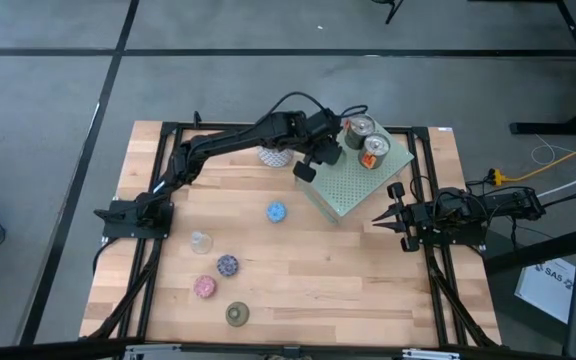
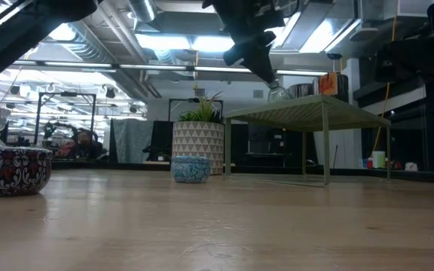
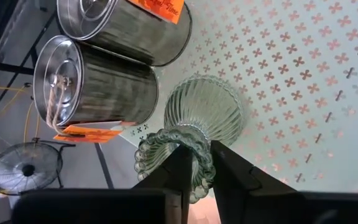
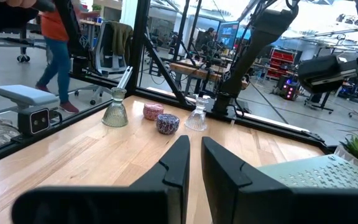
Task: Pick & Place candle stick holders
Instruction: Put the top green candle holder on the shelf
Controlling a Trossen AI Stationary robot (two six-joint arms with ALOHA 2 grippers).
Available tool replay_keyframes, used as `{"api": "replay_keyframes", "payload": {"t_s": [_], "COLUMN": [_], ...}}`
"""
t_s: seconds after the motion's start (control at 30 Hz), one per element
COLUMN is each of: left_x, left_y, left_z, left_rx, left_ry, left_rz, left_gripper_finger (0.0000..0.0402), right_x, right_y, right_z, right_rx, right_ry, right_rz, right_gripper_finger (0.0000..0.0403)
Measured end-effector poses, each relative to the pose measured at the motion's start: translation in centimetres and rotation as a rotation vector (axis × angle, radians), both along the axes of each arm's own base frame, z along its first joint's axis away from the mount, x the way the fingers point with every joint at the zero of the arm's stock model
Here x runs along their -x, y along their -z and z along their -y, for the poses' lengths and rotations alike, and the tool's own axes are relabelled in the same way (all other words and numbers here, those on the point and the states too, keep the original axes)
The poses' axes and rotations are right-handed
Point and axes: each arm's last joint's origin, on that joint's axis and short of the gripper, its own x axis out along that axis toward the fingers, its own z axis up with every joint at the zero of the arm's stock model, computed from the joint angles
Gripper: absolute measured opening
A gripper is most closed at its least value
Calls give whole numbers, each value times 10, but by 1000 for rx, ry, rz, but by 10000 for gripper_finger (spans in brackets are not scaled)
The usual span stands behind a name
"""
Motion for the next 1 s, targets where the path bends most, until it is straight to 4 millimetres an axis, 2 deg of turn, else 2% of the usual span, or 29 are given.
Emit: {"api": "replay_keyframes", "payload": {"t_s": [0.3,0.77,0.9,1.0], "left_x": [3,-7,-1,14], "left_y": [0,-7,-23,-43], "left_z": [-10,-1,7,12], "left_rx": [5,-2,14,73], "left_ry": [-27,-23,-36,-81], "left_rz": [3,113,158,196], "left_gripper_finger": [85,140,153,153], "right_x": [0,0,0,0], "right_y": [0,0,0,0], "right_z": [0,0,0,0], "right_rx": [0,0,0,0], "right_ry": [0,1,1,1], "right_rz": [0,0,0,0], "right_gripper_finger": [43,43,43,43]}}
